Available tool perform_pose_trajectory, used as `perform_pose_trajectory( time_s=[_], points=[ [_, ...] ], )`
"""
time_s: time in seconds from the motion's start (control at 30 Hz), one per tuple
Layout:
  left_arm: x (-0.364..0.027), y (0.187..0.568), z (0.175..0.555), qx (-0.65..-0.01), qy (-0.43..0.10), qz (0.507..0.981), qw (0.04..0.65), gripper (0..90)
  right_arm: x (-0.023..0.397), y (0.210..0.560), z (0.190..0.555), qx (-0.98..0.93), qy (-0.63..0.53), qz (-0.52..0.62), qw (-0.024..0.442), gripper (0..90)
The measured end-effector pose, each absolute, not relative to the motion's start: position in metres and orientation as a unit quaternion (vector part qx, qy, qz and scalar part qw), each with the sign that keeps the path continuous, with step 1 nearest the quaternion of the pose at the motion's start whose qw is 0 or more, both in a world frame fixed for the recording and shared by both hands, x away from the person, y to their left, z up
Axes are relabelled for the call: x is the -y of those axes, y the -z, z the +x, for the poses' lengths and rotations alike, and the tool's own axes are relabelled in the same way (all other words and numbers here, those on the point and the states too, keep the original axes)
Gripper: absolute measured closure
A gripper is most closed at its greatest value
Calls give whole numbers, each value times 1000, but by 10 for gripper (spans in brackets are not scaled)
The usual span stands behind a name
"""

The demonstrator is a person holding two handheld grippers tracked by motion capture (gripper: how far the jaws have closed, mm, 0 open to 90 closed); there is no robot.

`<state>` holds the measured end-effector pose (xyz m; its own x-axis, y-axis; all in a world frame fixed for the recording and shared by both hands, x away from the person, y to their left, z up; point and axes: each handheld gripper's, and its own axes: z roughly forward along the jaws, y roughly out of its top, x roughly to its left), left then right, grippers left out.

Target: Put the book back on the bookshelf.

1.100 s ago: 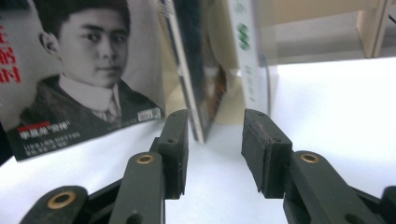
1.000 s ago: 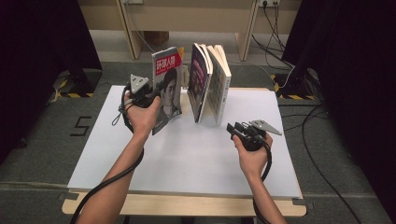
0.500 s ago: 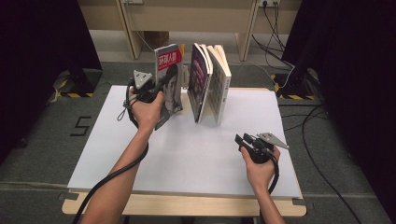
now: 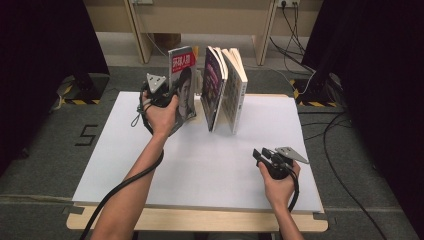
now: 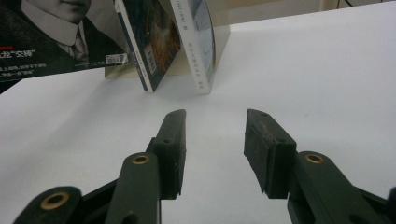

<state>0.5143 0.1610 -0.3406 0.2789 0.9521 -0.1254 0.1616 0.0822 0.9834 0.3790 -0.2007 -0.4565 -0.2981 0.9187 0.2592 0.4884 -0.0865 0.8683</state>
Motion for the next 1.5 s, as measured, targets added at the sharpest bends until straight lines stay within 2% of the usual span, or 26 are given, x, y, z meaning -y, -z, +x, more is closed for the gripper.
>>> perform_pose_trajectory(
  time_s=[0.33,0.7,1.0,1.5],
  points=[
    [-156,350,529,-485,-362,565,561,868,203,460,380,-639,-489,552,219,594],
    [-156,365,526,-480,-373,564,559,862,205,459,379,-641,-487,552,216,594],
    [-164,376,517,-475,-357,585,552,840,203,462,377,-645,-481,555,209,592],
    [-177,370,503,-475,-339,616,529,803,202,465,378,-647,-481,554,209,588]
  ],
)
